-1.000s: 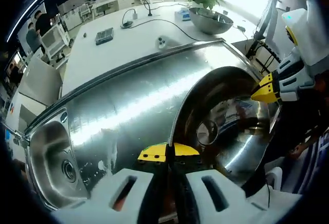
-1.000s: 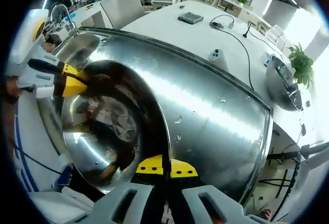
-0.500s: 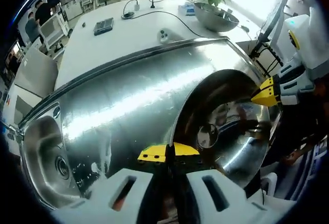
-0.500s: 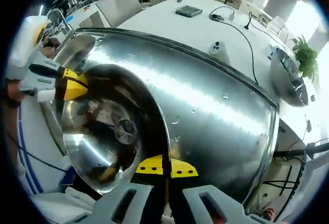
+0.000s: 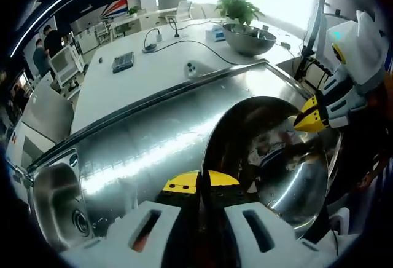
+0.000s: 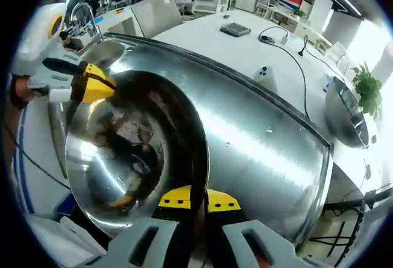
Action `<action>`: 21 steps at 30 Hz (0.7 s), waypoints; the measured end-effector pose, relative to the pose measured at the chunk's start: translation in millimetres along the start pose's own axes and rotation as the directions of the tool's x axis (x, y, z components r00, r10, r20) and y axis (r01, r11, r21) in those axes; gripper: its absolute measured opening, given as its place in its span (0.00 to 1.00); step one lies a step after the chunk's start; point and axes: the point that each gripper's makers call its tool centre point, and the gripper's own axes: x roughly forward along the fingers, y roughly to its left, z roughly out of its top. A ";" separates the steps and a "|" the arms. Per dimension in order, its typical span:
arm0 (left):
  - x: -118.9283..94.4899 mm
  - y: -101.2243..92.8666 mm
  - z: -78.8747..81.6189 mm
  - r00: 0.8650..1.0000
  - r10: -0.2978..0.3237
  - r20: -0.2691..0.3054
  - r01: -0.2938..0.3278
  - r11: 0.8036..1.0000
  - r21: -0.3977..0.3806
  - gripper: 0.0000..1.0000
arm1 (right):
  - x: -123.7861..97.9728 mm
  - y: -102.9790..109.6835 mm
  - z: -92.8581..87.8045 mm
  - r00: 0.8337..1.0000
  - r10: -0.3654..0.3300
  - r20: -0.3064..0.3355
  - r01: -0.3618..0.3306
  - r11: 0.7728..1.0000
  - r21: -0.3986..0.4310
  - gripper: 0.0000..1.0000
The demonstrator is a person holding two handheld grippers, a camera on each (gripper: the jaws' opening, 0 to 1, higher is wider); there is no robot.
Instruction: Pick up bowl with dirty water move over sink pour dirty water into sink return bowl to place
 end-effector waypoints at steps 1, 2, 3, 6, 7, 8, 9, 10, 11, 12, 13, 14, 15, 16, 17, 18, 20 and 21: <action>2.2 3.3 4.6 1.000 -0.005 0.011 0.005 1.000 0.002 0.00 | 0.4 -0.2 1.0 1.000 -0.002 0.019 0.002 1.000 -0.023 0.03; 2.3 4.2 5.7 1.000 -0.006 0.016 0.006 1.000 -0.003 0.00 | -0.1 1.2 0.1 1.000 -0.004 0.022 0.005 1.000 -0.027 0.04; 3.0 4.7 6.8 1.000 -0.007 0.021 0.007 1.000 -0.003 0.00 | -0.2 2.6 0.2 1.000 -0.001 0.031 0.002 0.999 -0.034 0.05; -0.6 9.6 11.8 0.998 0.006 0.070 -0.006 1.000 -0.003 0.00 | -3.4 4.6 3.7 0.998 -0.003 0.070 0.008 0.998 -0.062 0.10; -1.1 11.1 12.9 0.997 0.006 0.080 -0.006 1.000 -0.001 0.00 | -4.9 4.6 4.3 0.997 -0.006 0.080 0.011 0.998 -0.063 0.09; -1.7 13.3 15.9 0.995 0.009 0.101 -0.008 1.000 -0.012 0.00 | -6.1 3.6 6.9 0.994 -0.008 0.105 0.014 0.998 -0.056 0.10; -2.1 14.8 20.8 0.991 0.008 0.130 -0.007 1.000 -0.011 0.00 | -8.0 3.4 7.2 0.993 -0.008 0.114 0.014 0.999 -0.052 0.10; -3.6 16.5 28.0 0.985 0.012 0.174 -0.009 1.000 -0.021 0.00 | -10.1 1.8 12.2 0.989 -0.013 0.149 0.021 0.998 -0.058 0.11; -5.9 14.3 29.9 0.982 0.001 0.189 0.004 1.000 -0.025 0.00 | -13.0 0.5 13.6 0.986 -0.018 0.165 0.027 0.998 -0.051 0.11; -8.2 13.9 32.0 0.981 -0.003 0.196 0.010 0.999 -0.035 0.00 | -15.9 -2.2 16.7 0.981 -0.030 0.190 0.037 0.999 -0.034 0.11; -11.5 14.9 39.0 0.974 -0.012 0.226 0.021 0.999 -0.036 0.00 | -19.4 -1.2 22.8 0.971 -0.023 0.238 0.024 1.000 -0.004 0.14; -13.3 14.8 41.5 0.971 -0.017 0.239 0.025 0.999 -0.033 0.00 | -23.5 -3.3 22.6 0.969 -0.025 0.246 0.025 1.000 0.003 0.14; -16.0 11.6 46.6 0.966 -0.023 0.257 0.031 0.999 -0.024 0.00 | -29.0 -6.0 27.7 0.957 -0.032 0.288 0.034 0.999 -0.003 0.14; -19.7 13.3 50.7 0.960 -0.020 0.279 0.029 0.999 -0.028 0.01 | -34.1 -6.9 29.4 0.949 -0.037 0.314 0.035 0.999 0.010 0.14; -24.3 13.4 55.5 0.949 -0.020 0.314 0.028 0.999 -0.023 0.01 | -37.9 -8.1 30.6 0.941 -0.039 0.336 0.032 0.999 0.026 0.14; -28.8 16.0 57.6 0.942 -0.013 0.335 0.026 0.999 -0.034 0.01 | -40.3 -8.1 31.8 0.938 -0.029 0.346 0.021 0.999 0.028 0.14; -38.1 20.4 63.3 0.923 -0.007 0.384 0.030 0.998 -0.055 0.01 | -47.1 -13.1 33.7 0.921 -0.034 0.389 0.013 0.998 0.055 0.14; -42.6 24.4 63.0 0.919 0.003 0.394 0.026 0.997 -0.069 0.01 | -51.0 -14.3 36.6 0.908 -0.032 0.417 0.007 0.998 0.062 0.14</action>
